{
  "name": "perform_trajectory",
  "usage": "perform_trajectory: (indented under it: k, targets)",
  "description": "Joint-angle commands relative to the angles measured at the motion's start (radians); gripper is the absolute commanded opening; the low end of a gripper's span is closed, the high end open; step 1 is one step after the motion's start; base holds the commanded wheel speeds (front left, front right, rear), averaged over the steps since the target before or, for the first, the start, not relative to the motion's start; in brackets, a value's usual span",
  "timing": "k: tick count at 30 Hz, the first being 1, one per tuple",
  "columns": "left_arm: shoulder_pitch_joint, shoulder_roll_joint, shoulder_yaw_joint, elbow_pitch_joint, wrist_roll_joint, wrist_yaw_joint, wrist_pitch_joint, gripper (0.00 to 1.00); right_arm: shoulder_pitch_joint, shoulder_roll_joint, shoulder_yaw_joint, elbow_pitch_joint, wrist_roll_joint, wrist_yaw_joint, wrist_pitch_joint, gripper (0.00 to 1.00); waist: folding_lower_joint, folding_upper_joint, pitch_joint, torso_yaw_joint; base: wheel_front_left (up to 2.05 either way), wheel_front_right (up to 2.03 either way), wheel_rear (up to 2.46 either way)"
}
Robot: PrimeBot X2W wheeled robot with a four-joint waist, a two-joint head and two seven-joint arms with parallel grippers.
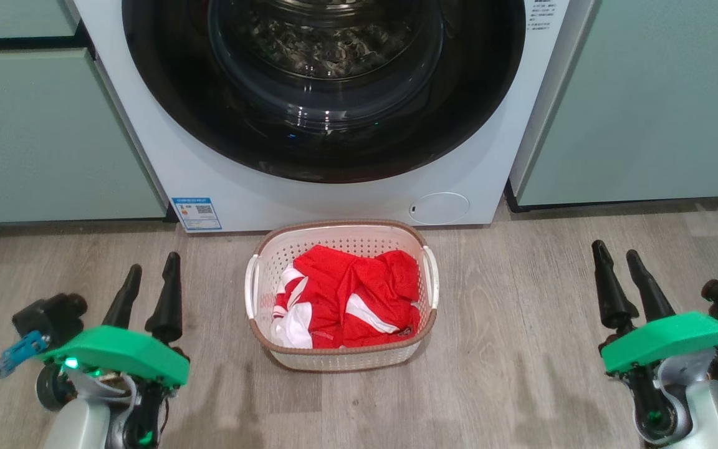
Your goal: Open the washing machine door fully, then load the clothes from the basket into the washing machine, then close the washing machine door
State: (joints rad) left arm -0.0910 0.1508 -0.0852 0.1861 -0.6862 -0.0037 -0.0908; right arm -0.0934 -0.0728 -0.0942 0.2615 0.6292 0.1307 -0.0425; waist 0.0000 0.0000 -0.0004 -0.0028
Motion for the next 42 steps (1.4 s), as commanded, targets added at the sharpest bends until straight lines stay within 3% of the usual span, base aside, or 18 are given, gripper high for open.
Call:
perform_trajectory:
  k: [1, 24, 42]
  targets:
    - [-0.066, 0.03, 0.013, -0.032, 0.04, 0.01, -0.015, 1.0, -0.065, -0.008, 0.005, -0.029, -0.045, 0.0, -0.016, 1.0, 0.0, 0.0, 0.0, 0.001, 0.0, 0.0, 0.0]
    - [-0.099, 0.036, -0.021, 0.0, 0.248, 0.058, -0.08, 1.0, -0.088, 0.015, -0.007, -0.023, -0.324, 0.0, -0.054, 1.0, 0.0, 0.0, 0.016, -0.002, 0.0, 0.0, 0.0]
    - [-0.142, 0.033, -0.019, 0.068, 0.376, 0.062, -0.132, 1.0, -0.123, 0.021, 0.044, -0.052, -0.479, 0.0, -0.072, 1.0, 0.0, 0.0, 0.041, -0.005, 0.0, 0.0, 0.0]
